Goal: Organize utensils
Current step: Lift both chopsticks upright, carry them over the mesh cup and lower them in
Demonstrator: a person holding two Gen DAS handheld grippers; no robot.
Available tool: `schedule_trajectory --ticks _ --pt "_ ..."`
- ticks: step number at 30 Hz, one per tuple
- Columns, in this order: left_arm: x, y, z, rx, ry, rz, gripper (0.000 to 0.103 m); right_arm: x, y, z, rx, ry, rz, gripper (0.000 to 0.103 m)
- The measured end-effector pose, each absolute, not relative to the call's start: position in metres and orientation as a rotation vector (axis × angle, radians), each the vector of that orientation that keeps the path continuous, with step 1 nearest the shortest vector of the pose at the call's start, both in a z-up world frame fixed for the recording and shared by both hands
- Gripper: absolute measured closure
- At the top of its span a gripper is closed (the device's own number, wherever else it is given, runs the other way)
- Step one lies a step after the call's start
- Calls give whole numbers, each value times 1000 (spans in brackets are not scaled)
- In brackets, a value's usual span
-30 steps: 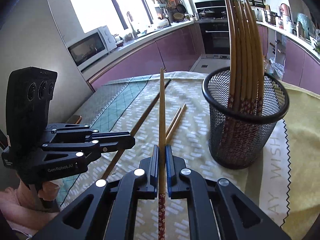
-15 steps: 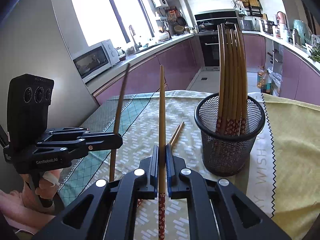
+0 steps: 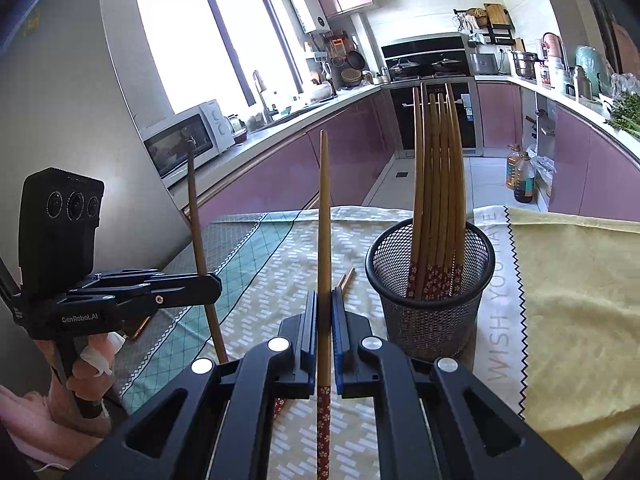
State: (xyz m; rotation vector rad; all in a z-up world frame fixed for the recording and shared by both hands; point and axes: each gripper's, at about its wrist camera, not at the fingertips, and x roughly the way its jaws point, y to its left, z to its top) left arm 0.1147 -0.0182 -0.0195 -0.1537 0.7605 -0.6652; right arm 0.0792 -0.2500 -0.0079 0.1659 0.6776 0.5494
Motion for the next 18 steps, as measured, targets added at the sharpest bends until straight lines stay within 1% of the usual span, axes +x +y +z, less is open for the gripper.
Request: schedule_trajectory --ticks 18 --pt "124 -33 -5 -161 713 -698 96 80 -261 10 159 610 519 97"
